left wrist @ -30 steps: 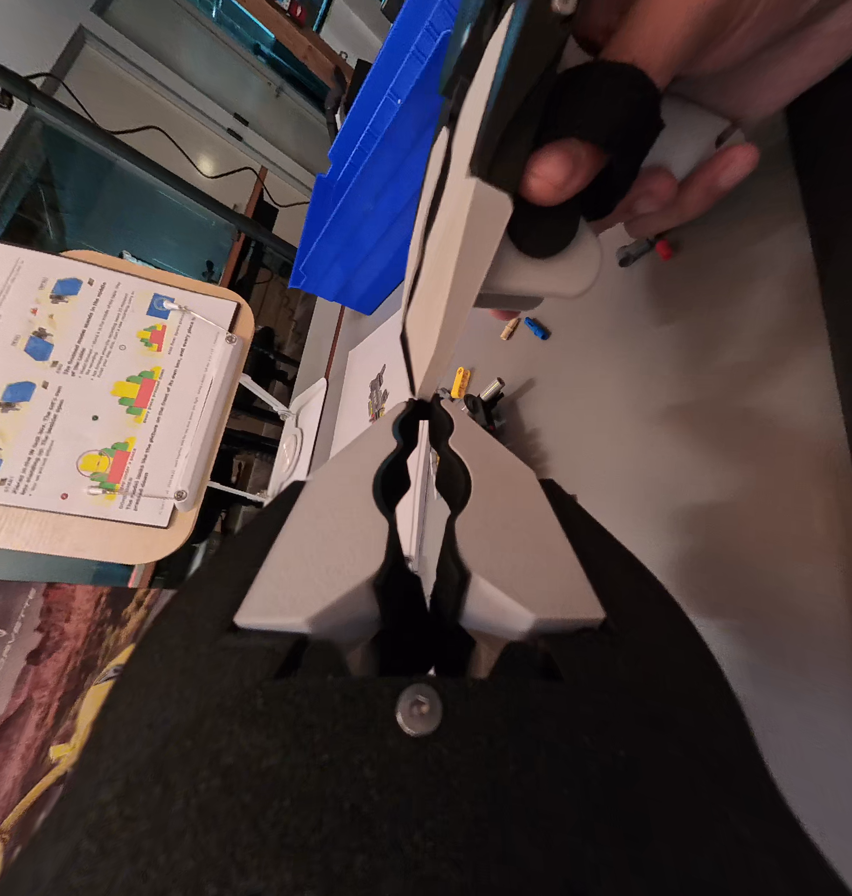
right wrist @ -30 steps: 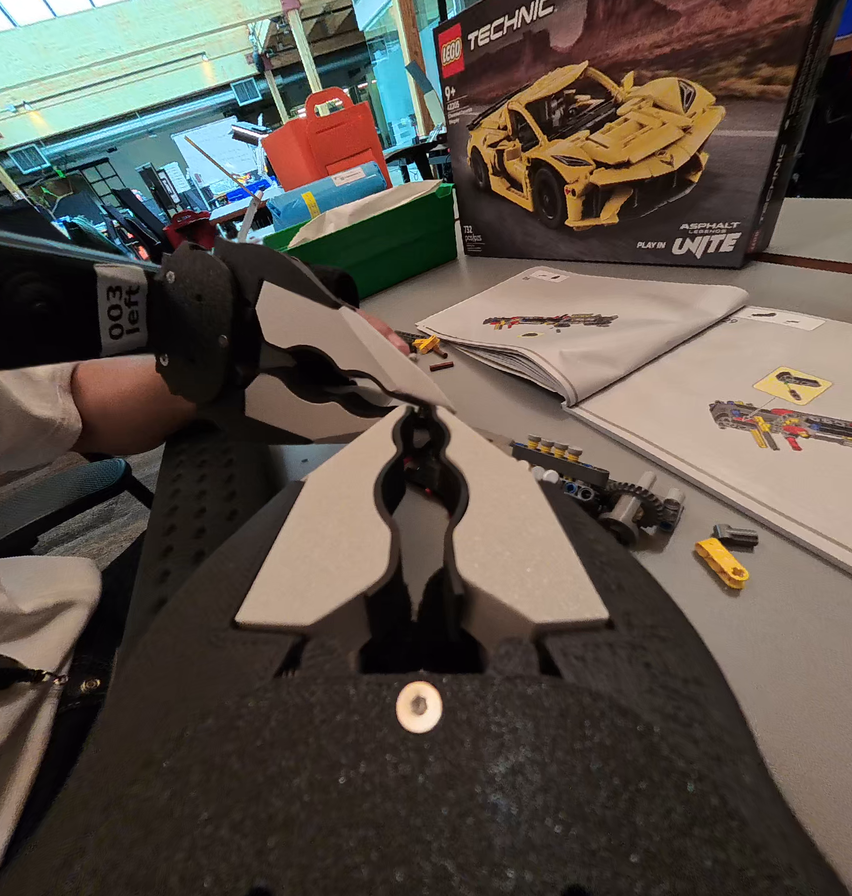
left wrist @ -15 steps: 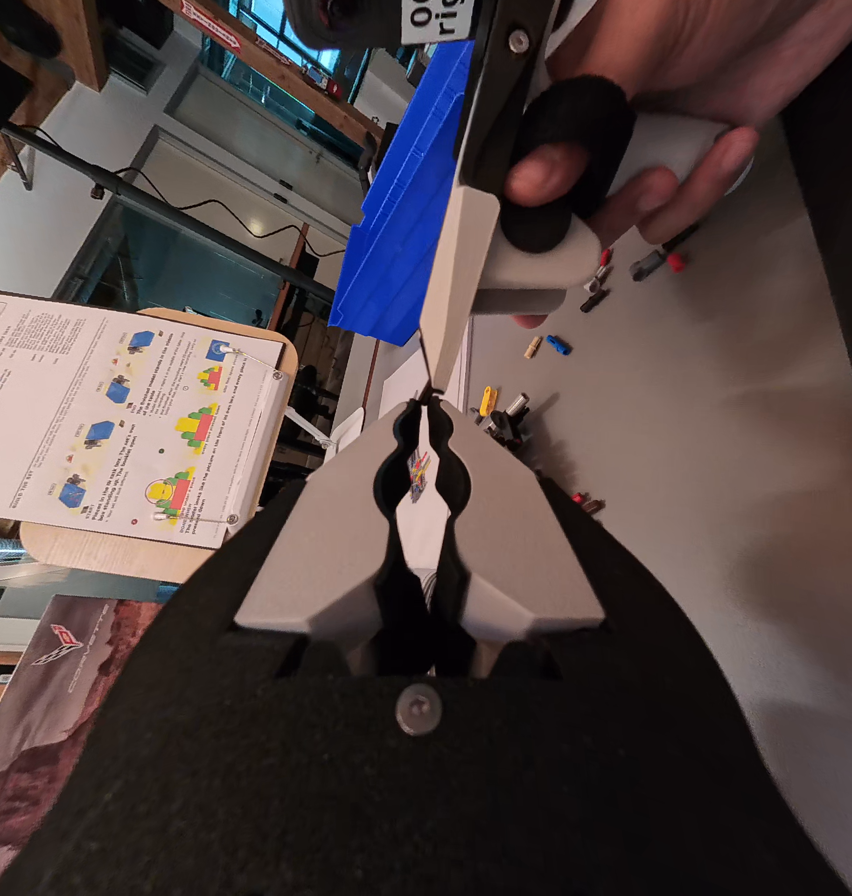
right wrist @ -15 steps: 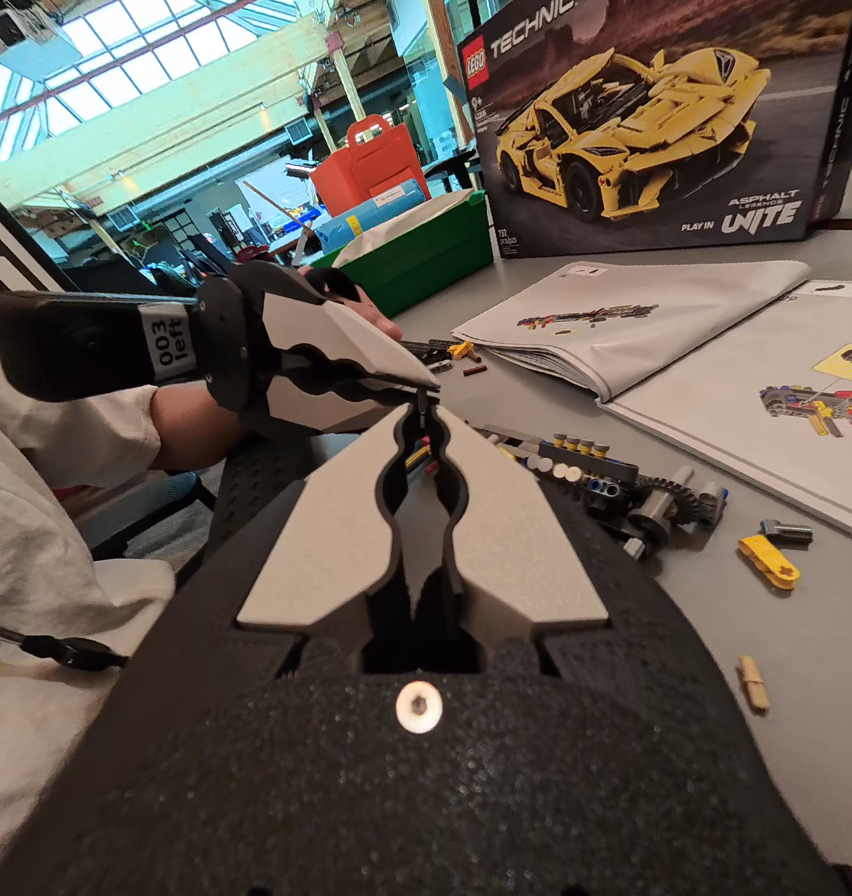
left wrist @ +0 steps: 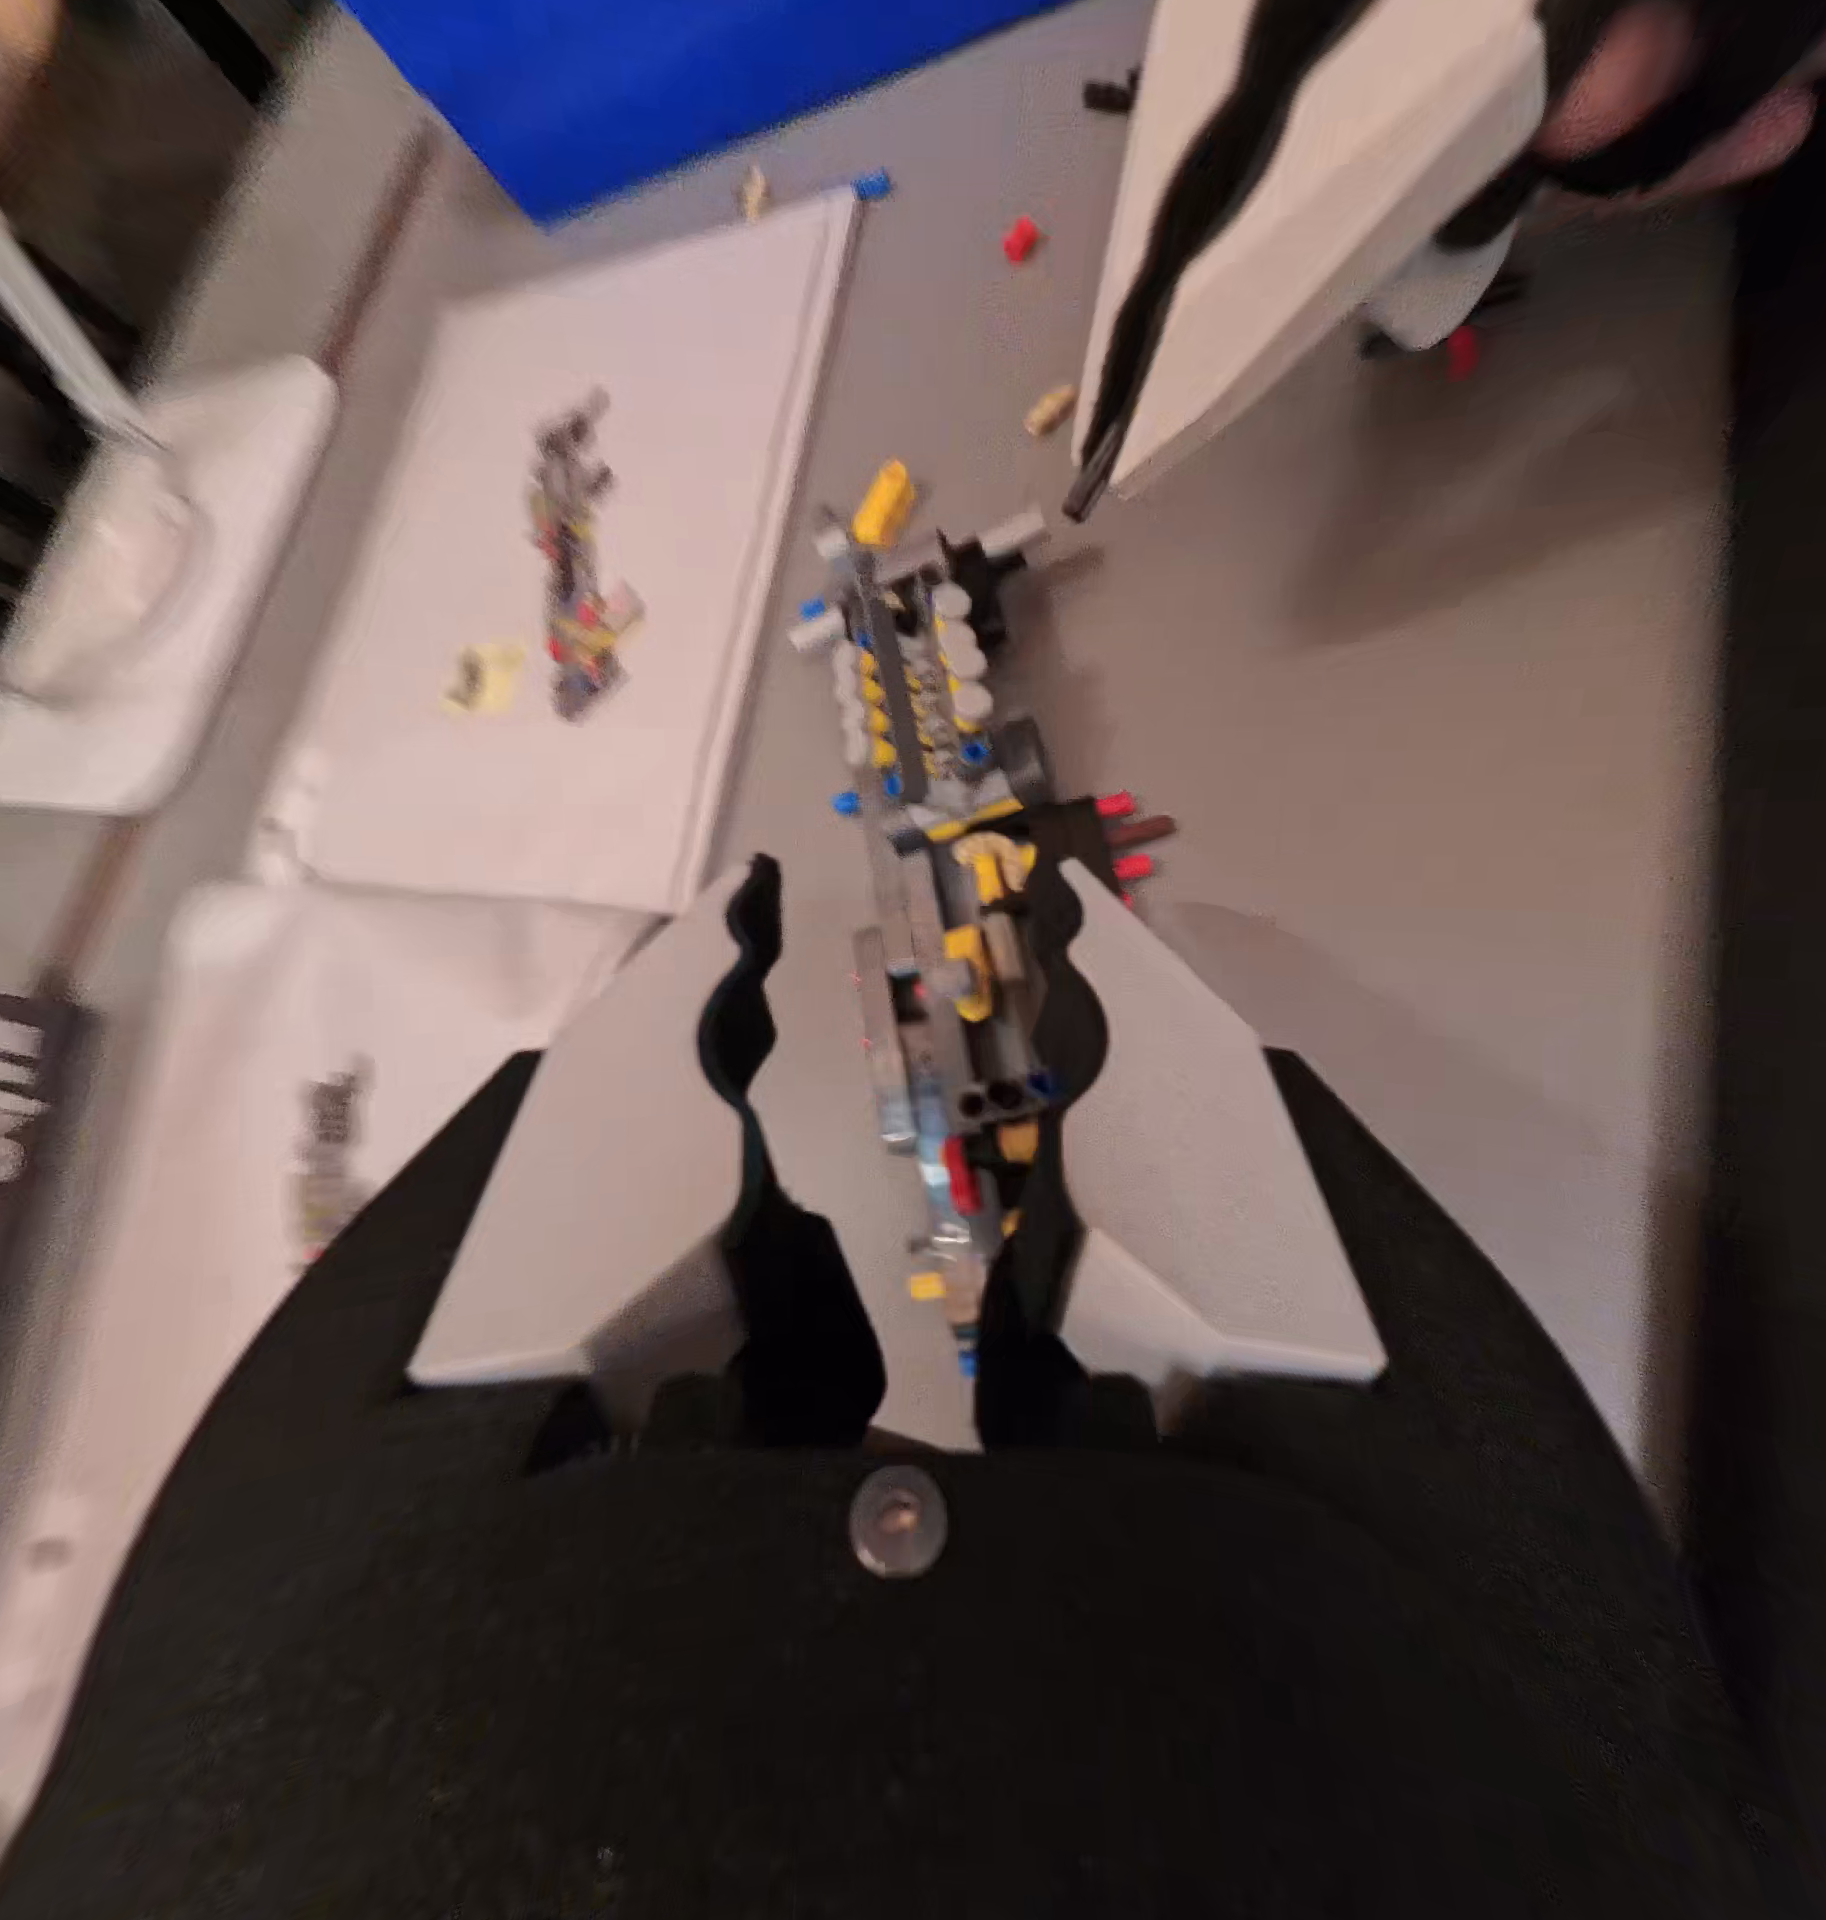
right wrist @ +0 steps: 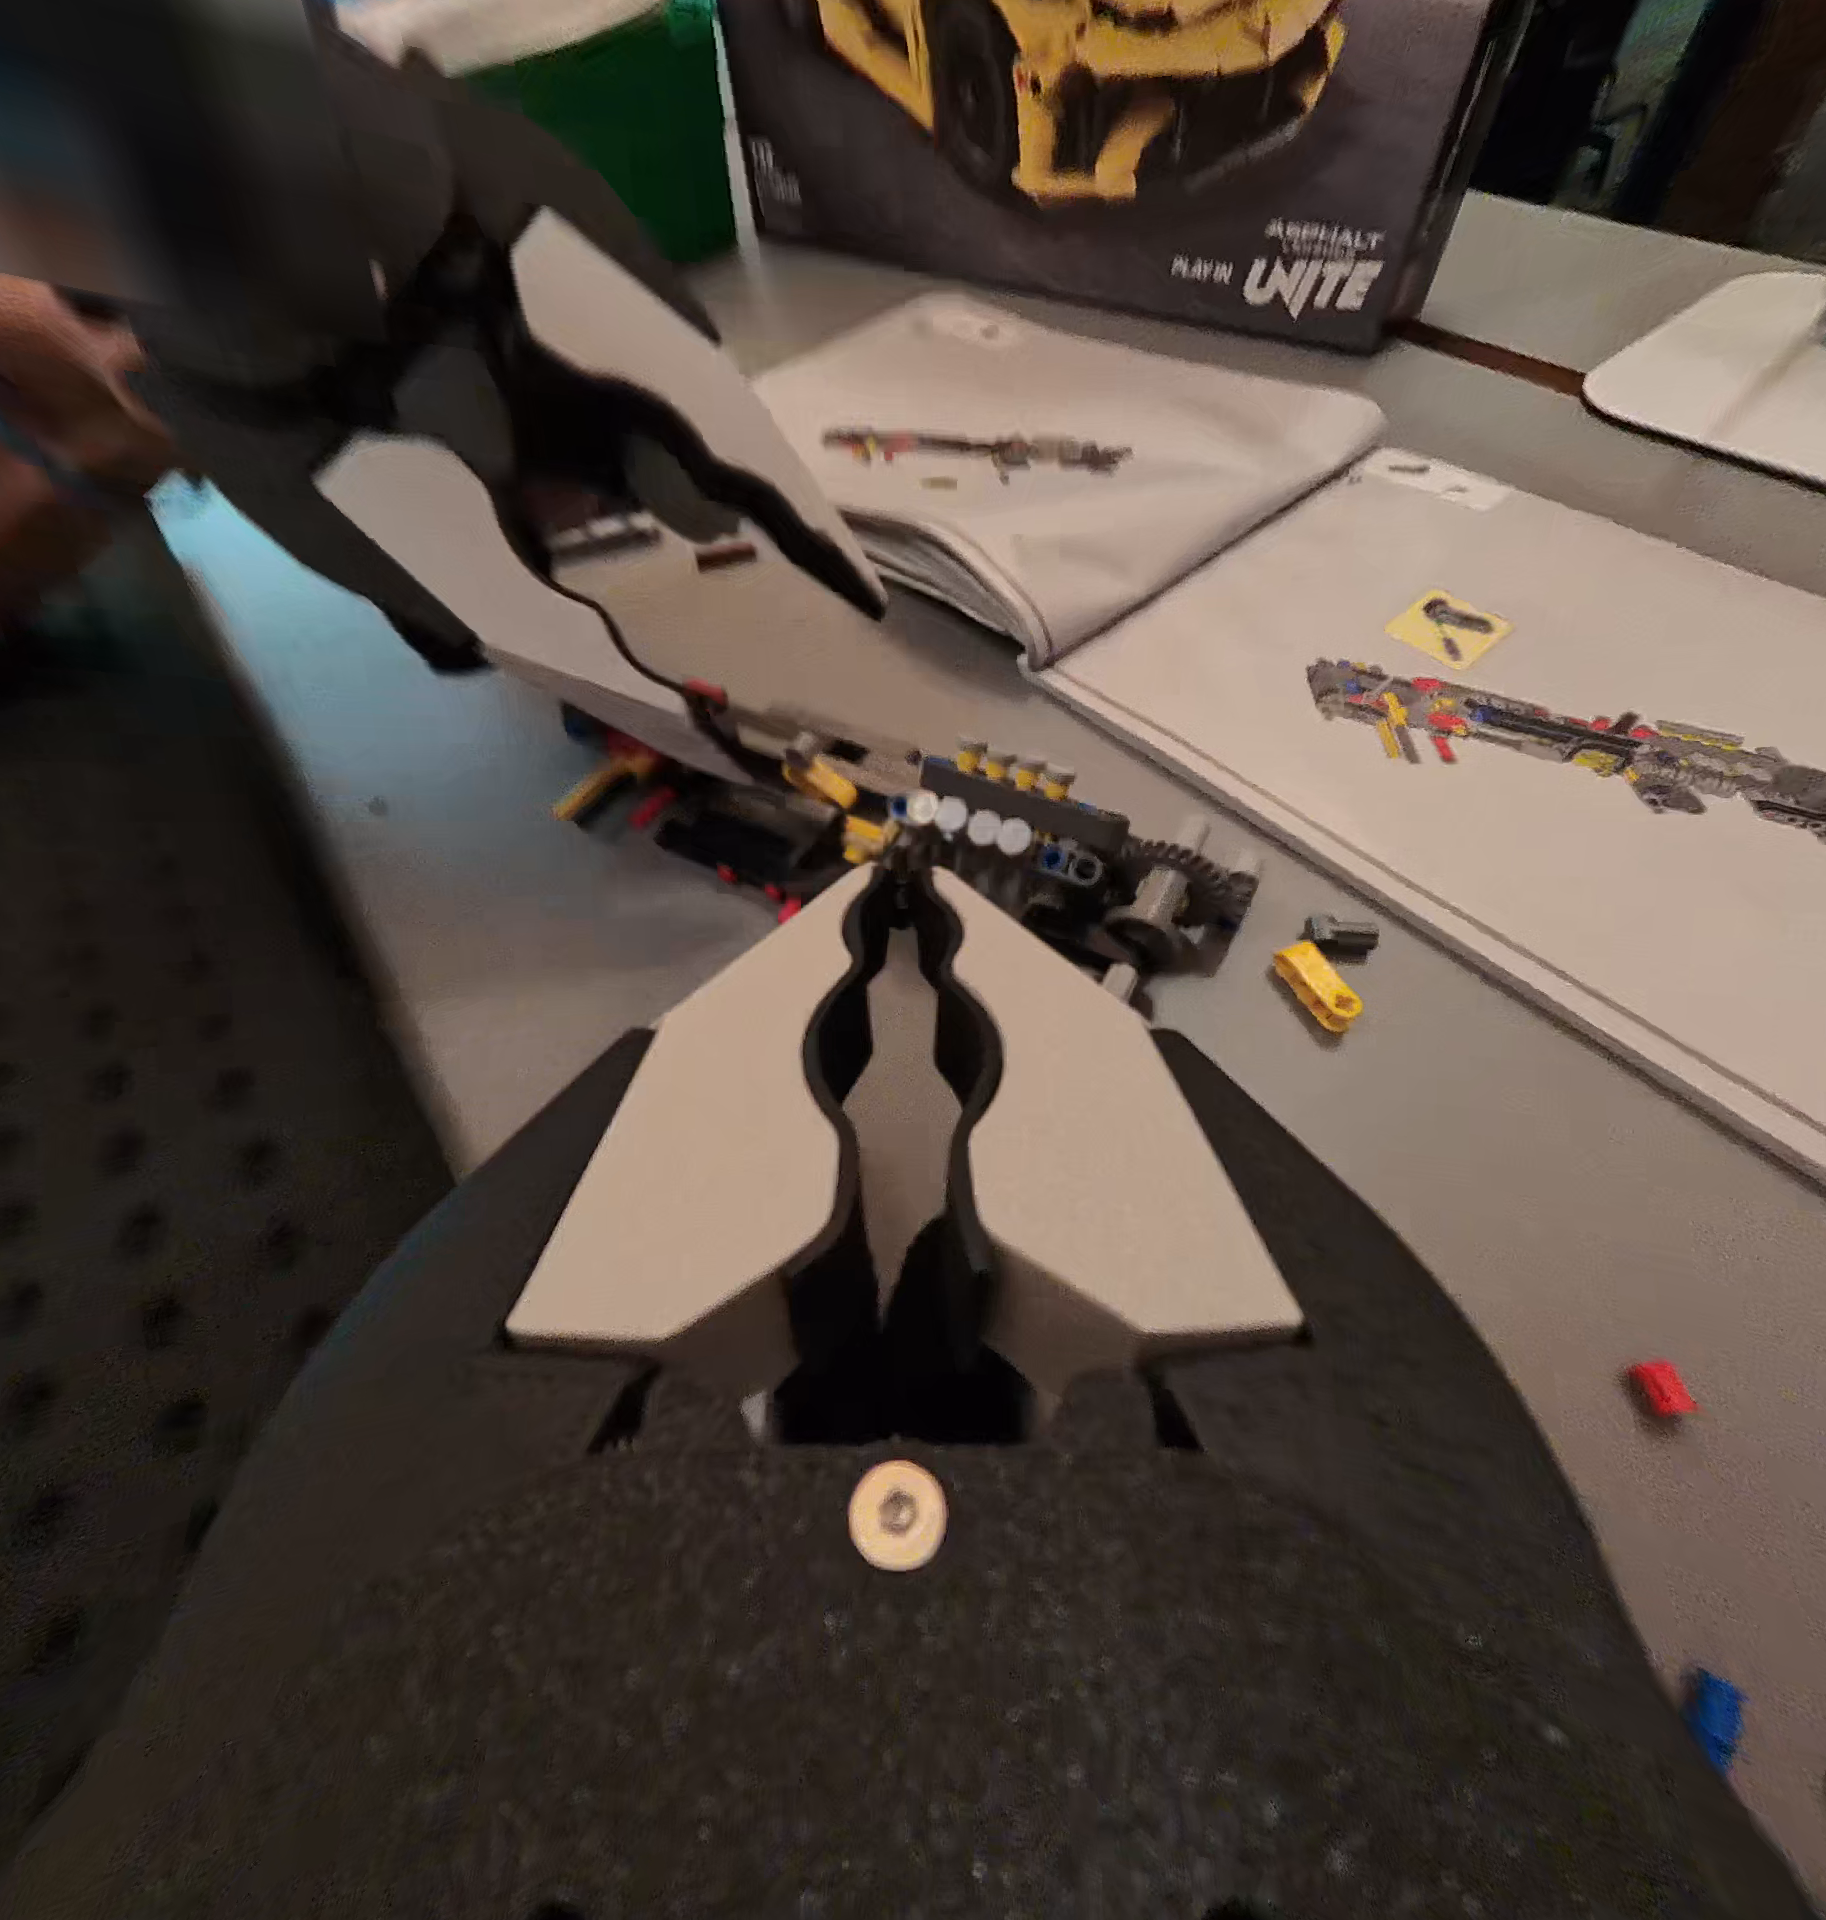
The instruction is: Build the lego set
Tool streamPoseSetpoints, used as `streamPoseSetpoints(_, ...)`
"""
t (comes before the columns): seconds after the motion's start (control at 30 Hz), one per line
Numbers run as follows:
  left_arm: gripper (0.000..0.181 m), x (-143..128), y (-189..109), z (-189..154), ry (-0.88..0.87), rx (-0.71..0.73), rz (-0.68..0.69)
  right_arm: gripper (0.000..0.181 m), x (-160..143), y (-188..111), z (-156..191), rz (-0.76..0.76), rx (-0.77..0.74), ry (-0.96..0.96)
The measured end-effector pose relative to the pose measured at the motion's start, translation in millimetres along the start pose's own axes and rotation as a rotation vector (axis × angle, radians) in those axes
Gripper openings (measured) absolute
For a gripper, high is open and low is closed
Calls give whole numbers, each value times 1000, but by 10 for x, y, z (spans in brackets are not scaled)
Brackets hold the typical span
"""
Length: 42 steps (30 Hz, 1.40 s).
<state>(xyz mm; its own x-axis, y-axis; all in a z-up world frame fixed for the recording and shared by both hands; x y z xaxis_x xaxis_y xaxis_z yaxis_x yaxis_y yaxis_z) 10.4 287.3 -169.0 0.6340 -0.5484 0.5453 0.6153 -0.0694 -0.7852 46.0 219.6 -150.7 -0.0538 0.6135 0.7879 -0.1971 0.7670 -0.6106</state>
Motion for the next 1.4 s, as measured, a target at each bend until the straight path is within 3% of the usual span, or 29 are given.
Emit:
streamPoseSetpoints(0.07, 64, -71, 29, -32, -25, -76, 68, 4, -103, 106, 33, 85, -47, -62)
streamPoseSetpoints(0.13, 66, -67, 63, -24, -34, -99, 116, 4, -166, 192, 79, 143, -72, -127)
streamPoseSetpoints(0.23, 87, -116, 197, -98, -28, -175, 231, 4, -226, 249, 103, 186, -77, -161)
streamPoseSetpoints(0.5, 73, -108, 376, -126, -87, -278, 346, 4, -195, 220, 112, 152, -43, -138)
streamPoseSetpoints(0.73, 69, 175, 272, -7, -229, -393, 221, 4, -181, 210, 94, 141, -51, -136)
streamPoseSetpoints(0.8, 53, 146, 302, -4, -212, -379, 239, 4, -180, 209, 89, 140, -52, -134)
streamPoseSetpoints(1.27, 50, 74, 443, -27, -231, -372, 199, 4, -186, 237, 17, 155, -83, -119)
streamPoseSetpoints(1.4, 51, 257, 255, 84, -436, -496, 11, 4, 17, 124, -17, 59, -150, -97)
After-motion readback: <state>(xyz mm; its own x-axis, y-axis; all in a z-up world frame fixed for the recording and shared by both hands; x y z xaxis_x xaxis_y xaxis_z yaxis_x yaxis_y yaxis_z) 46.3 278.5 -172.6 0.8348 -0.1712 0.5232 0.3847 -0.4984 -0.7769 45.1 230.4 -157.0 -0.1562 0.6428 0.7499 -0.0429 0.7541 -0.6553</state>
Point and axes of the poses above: each gripper's, where its closed fingertips meet, y out along the fingers, x out of its top, z = x × y across the jaws, the point moved 1 cm from there along -y, back along the fingers, and after that the axes turned 13 degrees about z, right-handed, at the moved point
